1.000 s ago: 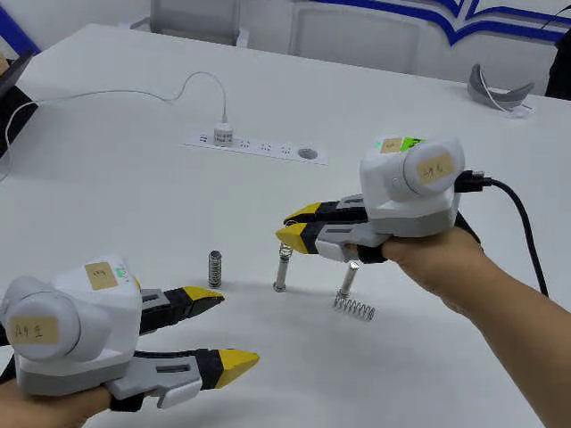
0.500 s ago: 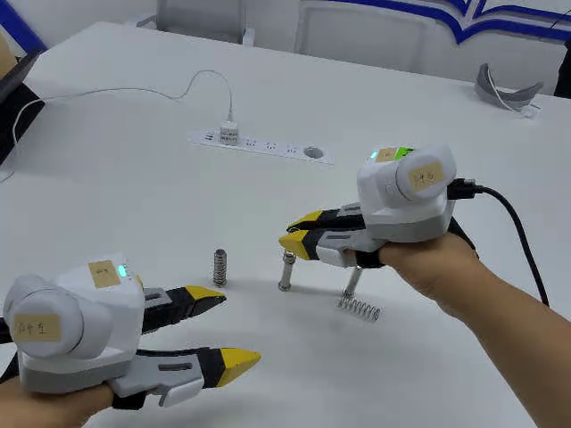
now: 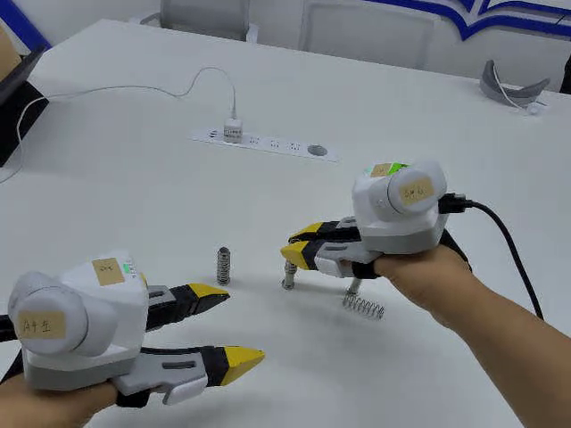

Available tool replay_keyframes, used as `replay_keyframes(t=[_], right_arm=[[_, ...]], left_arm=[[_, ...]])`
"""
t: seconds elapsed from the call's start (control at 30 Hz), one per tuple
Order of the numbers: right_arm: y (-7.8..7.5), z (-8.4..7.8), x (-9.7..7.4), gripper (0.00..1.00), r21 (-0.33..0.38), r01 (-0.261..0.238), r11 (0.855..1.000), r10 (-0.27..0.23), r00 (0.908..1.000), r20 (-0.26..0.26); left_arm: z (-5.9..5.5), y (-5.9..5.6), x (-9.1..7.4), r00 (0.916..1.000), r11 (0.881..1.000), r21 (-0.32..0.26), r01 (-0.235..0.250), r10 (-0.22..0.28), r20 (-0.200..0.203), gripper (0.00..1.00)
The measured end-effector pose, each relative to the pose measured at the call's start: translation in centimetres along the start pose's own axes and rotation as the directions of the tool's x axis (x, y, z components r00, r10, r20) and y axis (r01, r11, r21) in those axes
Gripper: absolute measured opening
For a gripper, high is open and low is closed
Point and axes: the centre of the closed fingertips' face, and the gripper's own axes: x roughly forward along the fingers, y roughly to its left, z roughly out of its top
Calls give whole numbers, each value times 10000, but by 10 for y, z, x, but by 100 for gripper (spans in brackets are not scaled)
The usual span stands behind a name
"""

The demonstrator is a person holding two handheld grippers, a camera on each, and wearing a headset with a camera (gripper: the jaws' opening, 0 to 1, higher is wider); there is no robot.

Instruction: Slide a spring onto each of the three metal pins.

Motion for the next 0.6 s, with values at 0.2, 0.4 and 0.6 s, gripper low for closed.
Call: replay_keyframes(t=[0.2,0.4,0.6], right_arm=[[0,-4,5,12,45,-5,10000,5,10000,-84],[2,-11,10,12,-12,-32,10000,32,9997,-247],[3,-17,13,12,-52,-87,9999,85,9989,-460]], left_arm=[[-1,1,-1,10000,10000,-33,-25,25,-7,48],[-2,2,-1,10000,10000,-64,-30,30,-37,48],[-3,2,-1,10000,10000,-79,-36,36,-48,48]])
